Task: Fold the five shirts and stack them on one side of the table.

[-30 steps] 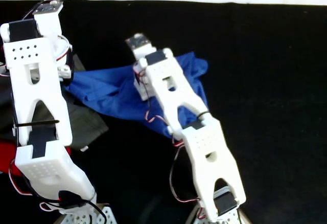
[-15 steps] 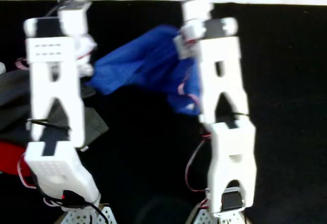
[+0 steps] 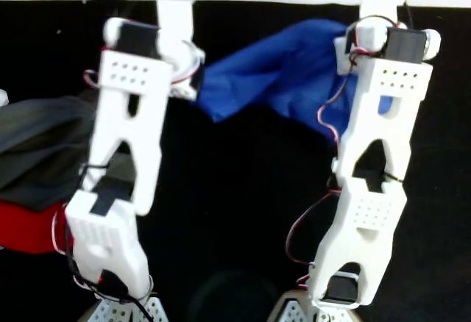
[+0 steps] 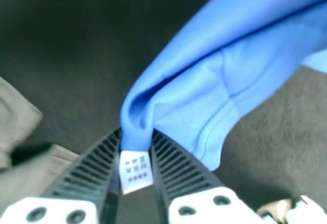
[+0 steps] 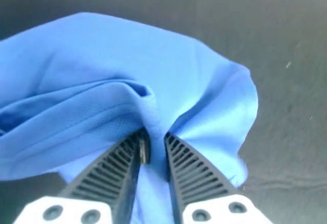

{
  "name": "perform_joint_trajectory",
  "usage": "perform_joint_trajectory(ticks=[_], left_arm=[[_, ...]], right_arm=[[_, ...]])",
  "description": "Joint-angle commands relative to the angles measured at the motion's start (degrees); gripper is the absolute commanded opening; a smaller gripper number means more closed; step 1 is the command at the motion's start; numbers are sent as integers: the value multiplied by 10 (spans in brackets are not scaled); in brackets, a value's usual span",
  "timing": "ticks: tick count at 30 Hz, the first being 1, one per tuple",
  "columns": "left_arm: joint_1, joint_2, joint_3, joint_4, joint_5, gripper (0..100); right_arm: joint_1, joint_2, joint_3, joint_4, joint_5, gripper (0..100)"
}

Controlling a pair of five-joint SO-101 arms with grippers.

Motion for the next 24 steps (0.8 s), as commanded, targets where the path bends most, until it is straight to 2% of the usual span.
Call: perform_joint_trajectory(ticks=[1,9,13,16,20,24], left_arm=[[-4,42,48,5,5,8],[-5,160,63,5,4,8],[-5,195,63,6,-36,18],[-16,189,64,7,-37,121],[-71,135,64,7,-39,258],[-175,92,66,7,-68,255]], right_arm=[[-1,-42,75,8,18,6],[-59,-183,410,-7,16,6],[-62,-275,609,-106,18,6],[-63,-344,758,-183,19,6],[-60,-438,895,-268,19,6],[-62,-510,959,-292,19,6]])
